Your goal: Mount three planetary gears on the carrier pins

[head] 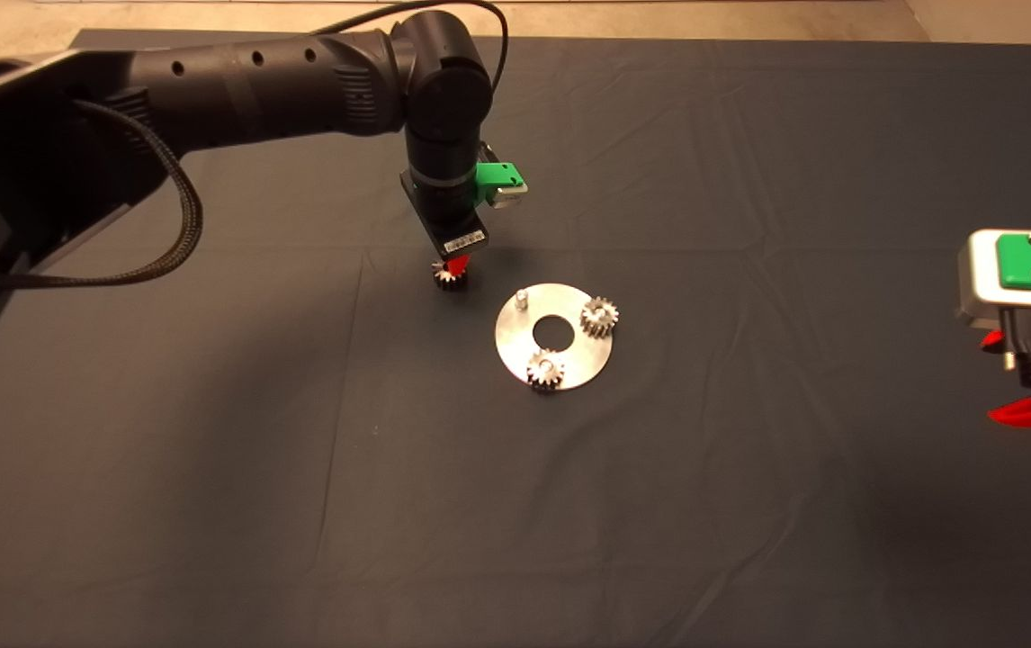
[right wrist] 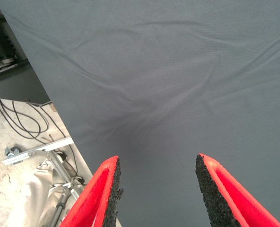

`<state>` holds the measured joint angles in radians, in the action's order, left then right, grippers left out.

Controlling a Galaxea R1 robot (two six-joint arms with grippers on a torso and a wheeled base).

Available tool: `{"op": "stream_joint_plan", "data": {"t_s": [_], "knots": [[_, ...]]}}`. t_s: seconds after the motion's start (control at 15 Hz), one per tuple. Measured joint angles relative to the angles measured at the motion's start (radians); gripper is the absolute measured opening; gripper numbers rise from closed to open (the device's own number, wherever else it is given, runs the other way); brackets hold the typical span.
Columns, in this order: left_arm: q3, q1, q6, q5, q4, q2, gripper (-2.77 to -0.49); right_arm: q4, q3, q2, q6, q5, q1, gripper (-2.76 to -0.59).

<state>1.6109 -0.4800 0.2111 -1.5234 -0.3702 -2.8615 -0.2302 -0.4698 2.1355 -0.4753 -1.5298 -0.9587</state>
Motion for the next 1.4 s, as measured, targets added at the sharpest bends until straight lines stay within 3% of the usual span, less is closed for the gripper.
{"op": "stream_joint_plan", "data": {"t_s": [0.27,0.93,1.4], "knots": [[0.01,0.0,0.0,0.0,0.011,-0.007,-1.66,0.0,0.0,0.0,0.0,0.0,0.0,-2.2],[0.025,0.0,0.0,0.0,0.104,-0.018,-1.66,0.0,0.0,0.0,0.0,0.0,0.0,-2.2],[0.029,0.009,0.0,0.0,0.116,-0.025,-1.66,-0.003,0.0,0.0,0.0,0.0,-0.006,-2.2]]}}
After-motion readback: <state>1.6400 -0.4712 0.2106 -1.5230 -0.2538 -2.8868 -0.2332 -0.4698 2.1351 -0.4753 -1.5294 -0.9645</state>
